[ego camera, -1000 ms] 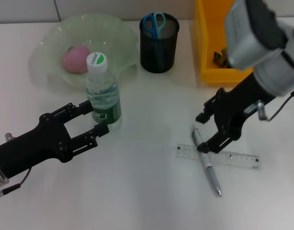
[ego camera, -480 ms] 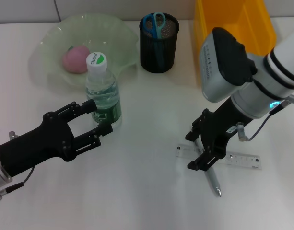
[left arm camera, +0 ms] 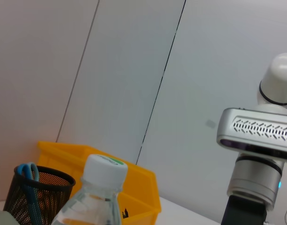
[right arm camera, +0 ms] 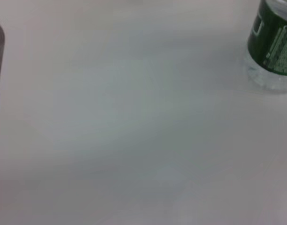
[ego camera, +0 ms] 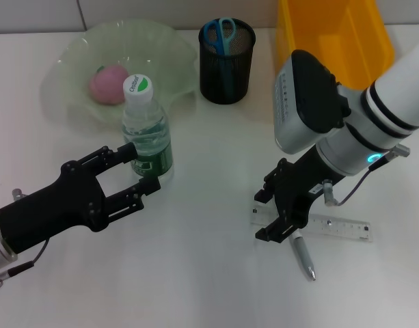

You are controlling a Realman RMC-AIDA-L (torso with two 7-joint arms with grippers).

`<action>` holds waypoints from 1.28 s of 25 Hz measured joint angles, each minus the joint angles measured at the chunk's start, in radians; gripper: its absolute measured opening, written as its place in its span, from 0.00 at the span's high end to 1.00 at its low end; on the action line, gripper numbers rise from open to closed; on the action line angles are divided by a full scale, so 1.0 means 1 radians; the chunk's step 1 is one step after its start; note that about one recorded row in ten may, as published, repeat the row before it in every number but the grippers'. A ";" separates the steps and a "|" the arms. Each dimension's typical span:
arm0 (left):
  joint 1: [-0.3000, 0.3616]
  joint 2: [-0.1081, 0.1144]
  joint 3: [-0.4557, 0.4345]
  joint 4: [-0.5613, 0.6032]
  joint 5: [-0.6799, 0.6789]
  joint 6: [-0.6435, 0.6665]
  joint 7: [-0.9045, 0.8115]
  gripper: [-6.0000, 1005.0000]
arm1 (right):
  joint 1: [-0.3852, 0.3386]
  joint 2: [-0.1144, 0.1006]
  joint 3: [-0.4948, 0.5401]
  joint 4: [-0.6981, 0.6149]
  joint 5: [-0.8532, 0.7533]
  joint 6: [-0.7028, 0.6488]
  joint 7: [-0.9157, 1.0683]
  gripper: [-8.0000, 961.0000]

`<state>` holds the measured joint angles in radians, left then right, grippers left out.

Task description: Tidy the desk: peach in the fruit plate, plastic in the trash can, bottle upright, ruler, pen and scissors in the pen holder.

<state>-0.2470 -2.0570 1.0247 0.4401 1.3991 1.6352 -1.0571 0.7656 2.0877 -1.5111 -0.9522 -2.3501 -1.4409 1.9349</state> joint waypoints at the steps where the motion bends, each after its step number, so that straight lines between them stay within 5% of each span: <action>1: 0.000 0.000 0.000 0.000 0.000 0.000 0.000 0.26 | 0.000 0.000 -0.004 0.006 0.000 0.005 0.002 0.23; 15: -0.001 0.000 0.000 0.000 0.000 0.000 -0.001 0.26 | -0.032 -0.002 0.020 -0.041 0.019 0.022 0.009 0.54; 21: -0.001 0.000 0.000 0.000 -0.002 0.003 0.000 0.26 | -0.096 -0.005 0.222 -0.214 0.093 -0.033 0.001 0.61; 22: -0.001 0.000 0.000 0.000 -0.005 0.008 0.002 0.26 | -0.119 -0.006 0.331 -0.260 0.192 -0.035 -0.014 0.61; 26: -0.005 0.000 0.000 0.000 -0.006 0.010 0.003 0.26 | -0.148 -0.007 0.472 -0.260 0.390 0.022 -0.062 0.61; 27: -0.006 0.000 0.000 0.001 -0.006 0.010 0.003 0.26 | -0.163 -0.005 0.510 -0.196 0.559 0.117 -0.127 0.61; 30: -0.008 0.000 0.000 0.005 -0.007 0.011 0.003 0.26 | -0.169 -0.004 0.514 -0.112 0.705 0.209 -0.209 0.61; 32: -0.010 -0.001 -0.003 0.007 -0.008 0.011 0.003 0.26 | -0.146 -0.004 0.510 0.096 0.986 0.321 -0.419 0.61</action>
<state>-0.2572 -2.0582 1.0215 0.4471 1.3913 1.6459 -1.0539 0.6196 2.0835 -1.0016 -0.8560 -1.3641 -1.1198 1.5155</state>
